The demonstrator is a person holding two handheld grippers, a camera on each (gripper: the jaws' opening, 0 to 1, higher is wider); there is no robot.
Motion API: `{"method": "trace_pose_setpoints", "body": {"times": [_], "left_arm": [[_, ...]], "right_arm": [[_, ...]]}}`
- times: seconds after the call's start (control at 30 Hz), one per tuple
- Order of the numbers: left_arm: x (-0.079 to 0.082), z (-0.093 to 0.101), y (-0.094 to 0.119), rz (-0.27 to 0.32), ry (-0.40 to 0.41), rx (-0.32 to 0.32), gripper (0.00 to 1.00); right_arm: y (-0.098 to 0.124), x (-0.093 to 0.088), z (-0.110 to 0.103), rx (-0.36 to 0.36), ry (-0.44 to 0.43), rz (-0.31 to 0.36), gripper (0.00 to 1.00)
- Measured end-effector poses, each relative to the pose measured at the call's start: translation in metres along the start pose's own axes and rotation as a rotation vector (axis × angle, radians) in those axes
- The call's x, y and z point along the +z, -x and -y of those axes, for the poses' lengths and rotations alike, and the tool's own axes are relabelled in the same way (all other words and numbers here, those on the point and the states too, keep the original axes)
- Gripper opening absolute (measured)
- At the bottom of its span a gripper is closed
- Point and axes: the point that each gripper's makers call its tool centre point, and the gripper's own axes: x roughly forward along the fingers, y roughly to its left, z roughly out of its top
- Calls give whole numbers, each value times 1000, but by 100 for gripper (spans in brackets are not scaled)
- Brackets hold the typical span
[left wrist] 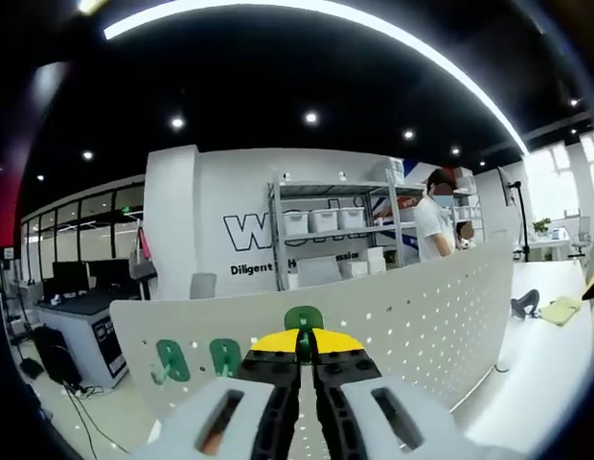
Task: Insert the hook assembly into the mounting plate slot until the hook locks in place.
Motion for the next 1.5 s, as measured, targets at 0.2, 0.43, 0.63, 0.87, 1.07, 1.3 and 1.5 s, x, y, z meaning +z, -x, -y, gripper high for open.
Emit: {"method": "trace_pose_setpoints", "body": {"times": [0.2,0.43,0.63,0.87,1.07,1.3,1.5], "left_arm": [[-8,-3,-6,-18,2,21,3],[-13,-9,-6,-19,18,57,3],[-12,-9,-9,-1,23,70,3],[-13,-11,-11,20,17,94,3],[-16,-13,-15,25,5,108,3],[-14,-12,-14,56,-16,119,3],[-20,-10,-13,65,-43,128,3]], "right_arm": [[8,3,10,-11,-1,-11,97],[11,7,15,-20,10,-10,97],[12,13,20,-28,18,-1,97],[19,20,24,-39,25,11,97],[21,20,27,-52,27,11,97],[21,20,30,-58,25,12,96],[22,22,32,-65,23,16,96]]}}
